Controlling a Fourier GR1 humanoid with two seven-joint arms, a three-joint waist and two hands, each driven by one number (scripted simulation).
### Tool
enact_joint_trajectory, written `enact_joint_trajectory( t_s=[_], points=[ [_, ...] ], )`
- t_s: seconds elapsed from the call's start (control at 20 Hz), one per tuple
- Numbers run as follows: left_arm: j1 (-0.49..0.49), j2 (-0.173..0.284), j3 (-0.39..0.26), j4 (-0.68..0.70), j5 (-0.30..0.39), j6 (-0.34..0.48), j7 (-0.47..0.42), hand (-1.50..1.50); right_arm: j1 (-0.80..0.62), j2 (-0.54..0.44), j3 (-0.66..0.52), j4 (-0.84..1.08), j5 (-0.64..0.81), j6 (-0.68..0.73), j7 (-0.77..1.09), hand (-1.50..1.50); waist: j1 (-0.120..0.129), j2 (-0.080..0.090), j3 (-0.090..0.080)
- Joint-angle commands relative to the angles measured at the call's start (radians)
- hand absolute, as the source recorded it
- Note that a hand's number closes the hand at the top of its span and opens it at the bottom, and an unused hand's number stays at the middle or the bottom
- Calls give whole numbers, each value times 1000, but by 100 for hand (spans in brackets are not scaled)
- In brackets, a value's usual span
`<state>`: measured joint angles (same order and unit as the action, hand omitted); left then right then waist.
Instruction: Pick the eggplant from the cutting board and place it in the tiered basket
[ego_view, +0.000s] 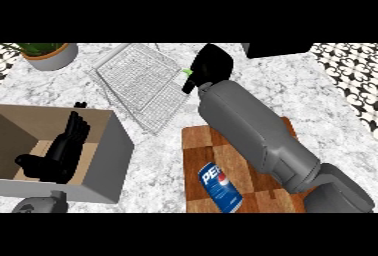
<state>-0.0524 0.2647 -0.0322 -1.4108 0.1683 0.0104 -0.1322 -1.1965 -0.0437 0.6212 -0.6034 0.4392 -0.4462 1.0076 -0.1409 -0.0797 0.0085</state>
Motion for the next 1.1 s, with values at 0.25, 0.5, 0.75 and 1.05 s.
enact_joint_trajectory(
  t_s=[0.25, 0.5, 0.75, 1.05],
  points=[
    [28, -25, -50, 43, -10, -27, 28, 0, -136, 7, 15, -216, 155, -63, 292, 150, 29, 32, -10],
    [37, -63, -98, 17, -31, -24, 11, 0, -233, -13, -64, -259, 213, -39, 396, 150, 68, 46, -9],
    [-4, -47, -106, -13, -37, -41, 30, 0, -309, -42, -167, -210, 214, 34, 405, 150, 115, 68, -9],
    [-73, -66, -115, 25, -46, -38, 61, 0, -390, -16, -264, -42, 222, 24, 330, 150, 148, 86, -10]
  ],
)
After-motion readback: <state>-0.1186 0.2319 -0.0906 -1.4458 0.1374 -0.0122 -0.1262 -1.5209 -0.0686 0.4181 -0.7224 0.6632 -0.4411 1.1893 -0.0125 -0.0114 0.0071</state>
